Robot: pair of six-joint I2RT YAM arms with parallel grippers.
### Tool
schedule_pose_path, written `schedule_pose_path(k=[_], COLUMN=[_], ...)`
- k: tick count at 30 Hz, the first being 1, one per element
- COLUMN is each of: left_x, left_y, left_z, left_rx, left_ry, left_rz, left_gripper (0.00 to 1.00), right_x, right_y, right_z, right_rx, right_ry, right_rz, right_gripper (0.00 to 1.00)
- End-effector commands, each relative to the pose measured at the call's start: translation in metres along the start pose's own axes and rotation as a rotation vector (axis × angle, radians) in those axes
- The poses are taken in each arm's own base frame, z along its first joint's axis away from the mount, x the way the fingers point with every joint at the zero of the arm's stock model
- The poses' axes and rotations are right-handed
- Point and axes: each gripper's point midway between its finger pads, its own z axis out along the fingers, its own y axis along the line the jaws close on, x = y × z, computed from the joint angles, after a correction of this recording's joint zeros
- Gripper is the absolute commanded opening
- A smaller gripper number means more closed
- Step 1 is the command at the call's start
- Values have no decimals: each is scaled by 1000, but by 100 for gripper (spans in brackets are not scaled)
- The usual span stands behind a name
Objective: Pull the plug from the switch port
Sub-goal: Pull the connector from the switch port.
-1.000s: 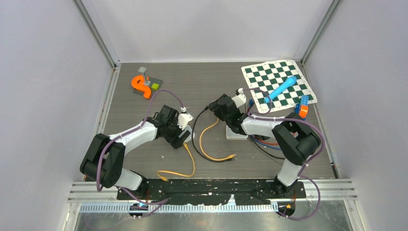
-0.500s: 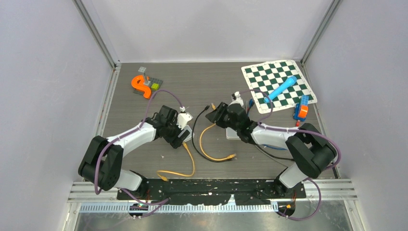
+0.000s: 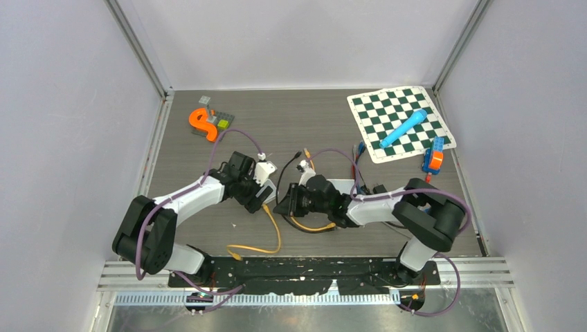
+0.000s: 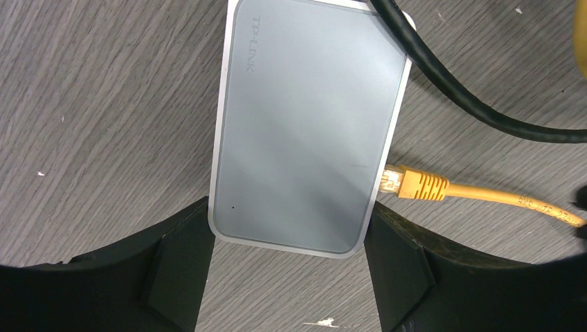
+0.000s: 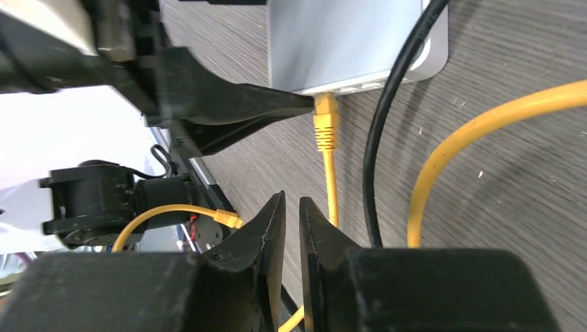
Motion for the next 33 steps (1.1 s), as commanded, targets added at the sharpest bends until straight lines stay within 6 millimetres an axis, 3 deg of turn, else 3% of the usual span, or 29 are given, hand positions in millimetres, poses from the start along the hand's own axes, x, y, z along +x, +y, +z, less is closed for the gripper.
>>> schedule_pose_path(k=[1, 3, 7, 10, 14, 17, 23, 33], left_x=[-12, -12, -13, -13, -13, -14, -15, -15], left_y=[4, 4, 3, 3, 7, 5, 3, 6], left_z=[-2, -2, -4, -5, -5, -3, -4, -8], left_rx=[-18, -16, -16, -17, -38, -22, -13, -37], left_ry=[-51, -51, -57, -61, -67, -64, -69, -80], left_rz=[-2, -3, -3, -3, -3, -3, -4, -6], left_gripper=[75, 76, 75, 75, 75, 75, 75, 75], right_x=[-6, -7, -10, -13, -18, -19, -11, -5], right_y=[19, 12, -20, -46, -60, -57, -13, -5], right_z=[18, 24, 33, 33, 29, 25, 31, 30], right_rx=[-76, -56, 83, 200, 252, 223, -18, -53], right_ry=[-12, -23, -57, -82, -111, -125, -78, -57], right_rz=[11, 22, 44, 63, 83, 88, 101, 103], right_gripper=[21, 20, 20, 20, 21, 24, 37, 45])
